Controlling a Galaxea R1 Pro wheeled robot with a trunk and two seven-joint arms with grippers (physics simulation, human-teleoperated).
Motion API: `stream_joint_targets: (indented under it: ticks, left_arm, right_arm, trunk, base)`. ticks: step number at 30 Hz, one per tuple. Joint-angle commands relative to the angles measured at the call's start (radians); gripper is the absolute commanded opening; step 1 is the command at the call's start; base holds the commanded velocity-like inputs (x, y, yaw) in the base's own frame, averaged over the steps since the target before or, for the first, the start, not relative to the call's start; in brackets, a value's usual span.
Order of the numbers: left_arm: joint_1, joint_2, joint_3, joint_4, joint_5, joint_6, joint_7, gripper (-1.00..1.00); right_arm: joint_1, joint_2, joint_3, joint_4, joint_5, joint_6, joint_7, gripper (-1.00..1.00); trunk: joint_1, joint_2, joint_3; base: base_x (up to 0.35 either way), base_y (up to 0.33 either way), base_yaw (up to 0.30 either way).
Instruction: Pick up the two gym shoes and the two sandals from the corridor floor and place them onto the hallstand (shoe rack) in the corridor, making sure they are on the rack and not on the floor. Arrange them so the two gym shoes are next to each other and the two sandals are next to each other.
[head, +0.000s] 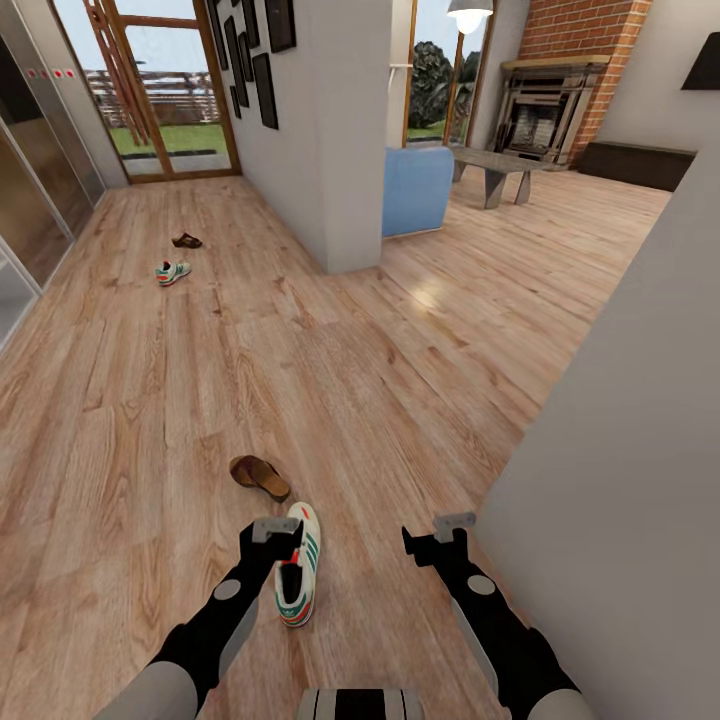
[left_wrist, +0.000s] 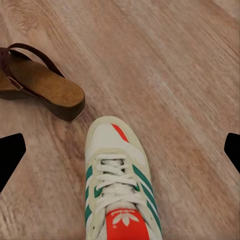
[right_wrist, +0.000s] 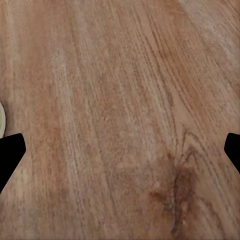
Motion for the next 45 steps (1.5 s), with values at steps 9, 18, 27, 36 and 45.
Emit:
stream_joint_targets:
  ticks: [9,18,27,36,45]
  left_arm:
    - [0.0,0.0,-0.003,0.013,0.004,-0.003,0.0,1.0]
    - [0.002,0.0,-0.003,0.017,0.005,-0.005,0.0,1.0]
    - [0.003,0.0,-0.003,0.043,0.005,-0.007,-0.001,1.0]
    - [0.003,0.0,-0.003,0.055,0.005,-0.009,-0.002,1.0]
    - [0.003,-0.001,-0.003,0.068,0.004,-0.009,-0.003,1.0]
  right_arm:
    - [0.0,0.0,0.001,-0.001,0.0,0.004,0.0,1.0]
    - [-0.001,0.0,0.001,-0.001,0.0,0.004,0.0,1.0]
    - [-0.001,0.0,0.001,-0.001,0.0,0.005,-0.001,1.0]
    - [0.0,0.0,0.001,-0.001,0.0,0.005,-0.001,1.0]
    - [0.0,0.0,0.001,-0.001,0.0,0.005,-0.001,1.0]
  trunk:
    - [0.0,0.0,-0.001]
    - [0.0,0.0,-0.002]
    - [0.003,-0.002,-0.04]
    - [0.007,-0.004,-0.089]
    - [0.009,-0.005,-0.118]
  base:
    - [0.0,0.0,0.0]
    - [0.0,0.0,0.0]
    - [0.0,0.0,0.0]
    - [0.0,0.0,0.0]
    - [0.0,0.0,0.0]
